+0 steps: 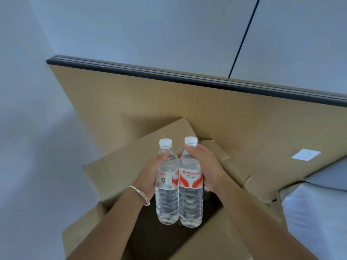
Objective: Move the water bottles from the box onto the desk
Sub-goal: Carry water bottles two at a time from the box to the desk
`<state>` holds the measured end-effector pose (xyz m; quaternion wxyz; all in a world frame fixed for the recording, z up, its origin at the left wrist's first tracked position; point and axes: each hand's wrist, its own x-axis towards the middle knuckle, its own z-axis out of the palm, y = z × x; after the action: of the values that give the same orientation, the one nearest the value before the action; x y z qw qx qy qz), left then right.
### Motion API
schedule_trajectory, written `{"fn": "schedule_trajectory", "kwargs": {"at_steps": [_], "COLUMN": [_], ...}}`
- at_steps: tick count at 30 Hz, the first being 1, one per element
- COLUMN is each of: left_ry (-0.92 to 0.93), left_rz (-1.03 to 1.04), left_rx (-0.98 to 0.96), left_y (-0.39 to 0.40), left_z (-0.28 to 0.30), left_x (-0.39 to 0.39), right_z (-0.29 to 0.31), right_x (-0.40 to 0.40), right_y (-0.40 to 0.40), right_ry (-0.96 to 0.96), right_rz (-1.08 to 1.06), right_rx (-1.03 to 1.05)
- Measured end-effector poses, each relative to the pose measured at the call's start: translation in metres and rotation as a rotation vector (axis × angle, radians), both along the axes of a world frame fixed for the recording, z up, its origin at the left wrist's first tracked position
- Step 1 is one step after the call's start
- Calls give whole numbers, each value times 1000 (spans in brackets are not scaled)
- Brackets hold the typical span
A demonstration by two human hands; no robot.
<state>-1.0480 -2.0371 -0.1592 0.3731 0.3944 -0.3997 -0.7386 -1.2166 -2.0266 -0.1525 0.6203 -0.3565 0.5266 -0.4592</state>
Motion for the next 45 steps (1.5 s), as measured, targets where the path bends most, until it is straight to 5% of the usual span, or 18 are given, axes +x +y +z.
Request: {"fn": "schedule_trajectory", "kwargs": {"at_steps": [10, 17, 29, 37, 45], "left_ry": [-82, -13, 135, 119, 65], "left_rz": [-3, -107, -514, -721, -949], "left_rx": [-52, -15, 129, 224, 47], "left_y": [9, 23, 77, 154, 311], "left_z": [15, 20, 15, 26, 37], "left_x": [11, 24, -7, -81, -162], "right_z": [48, 82, 71, 85, 82], "right_x": [12, 36, 34, -3, -43], "right_y": [37, 81, 167, 283, 470], "right_ry": [55, 327, 409, 342, 320], "right_rz": [-107, -136, -495, -842, -1169], "right_rx": [101, 24, 52, 18, 8]}}
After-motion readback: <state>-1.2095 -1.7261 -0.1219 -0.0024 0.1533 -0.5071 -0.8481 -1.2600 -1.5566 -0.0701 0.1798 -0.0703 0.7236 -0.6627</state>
